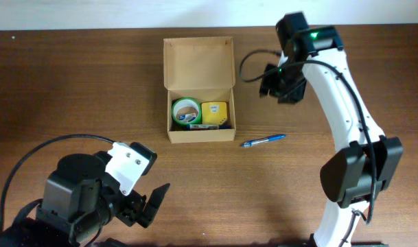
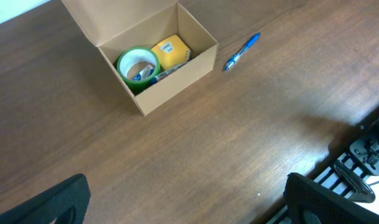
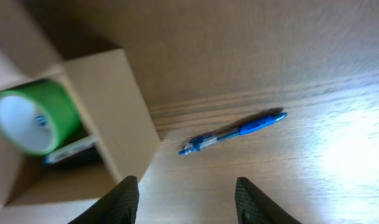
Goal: Pack container
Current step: 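Move the right gripper back down toward the blue pen, then close the right gripper on the blue pen beside the box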
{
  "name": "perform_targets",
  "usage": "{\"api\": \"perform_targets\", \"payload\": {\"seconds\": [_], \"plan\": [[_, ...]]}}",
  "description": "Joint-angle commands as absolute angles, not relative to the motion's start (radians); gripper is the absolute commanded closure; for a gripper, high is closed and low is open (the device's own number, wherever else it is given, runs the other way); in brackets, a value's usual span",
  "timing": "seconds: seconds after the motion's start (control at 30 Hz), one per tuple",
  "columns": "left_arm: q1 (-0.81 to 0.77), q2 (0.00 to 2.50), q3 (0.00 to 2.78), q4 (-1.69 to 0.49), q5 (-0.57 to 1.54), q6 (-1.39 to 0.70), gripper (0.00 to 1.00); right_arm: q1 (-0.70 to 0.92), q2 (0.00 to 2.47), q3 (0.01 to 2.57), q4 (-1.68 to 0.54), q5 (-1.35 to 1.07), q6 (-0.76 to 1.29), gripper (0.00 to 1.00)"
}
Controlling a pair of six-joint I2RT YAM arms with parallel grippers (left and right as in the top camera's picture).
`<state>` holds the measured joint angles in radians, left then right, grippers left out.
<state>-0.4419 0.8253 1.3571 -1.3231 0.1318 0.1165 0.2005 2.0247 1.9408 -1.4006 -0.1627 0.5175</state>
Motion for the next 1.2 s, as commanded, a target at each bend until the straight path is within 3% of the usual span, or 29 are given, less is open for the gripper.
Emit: {"api": "perform_targets", "payload": {"seconds": [0.0,0.3,0.5,0.83,1.17], "plan": [[-0.444,0.822,1.372,-1.322,0.146,0.137,0.0,0.205,1.988,1.816,-1.369,-0.189,0.566,0.5],[-0.444,0.822,1.372,-1.322,0.146,0.137,0.0,0.193,1.74,1.377,-1.072,-0.191,0.68,0.46],[-0.444,0.822,1.372,-1.322,0.146,0.137,0.0,0.196,1.728,1.198,-0.877,-0.191,0.812,0.46],[-0.444,0.822,1.372,-1.322,0.146,0.137,0.0,0.196,1.755,1.156,-0.788,-0.146,1.006,0.44],[-0.444,0.822,1.372,-1.322,0.146,0.137,0.0,0.196,1.837,1.155,-0.749,-0.155,1.042,0.43]]}}
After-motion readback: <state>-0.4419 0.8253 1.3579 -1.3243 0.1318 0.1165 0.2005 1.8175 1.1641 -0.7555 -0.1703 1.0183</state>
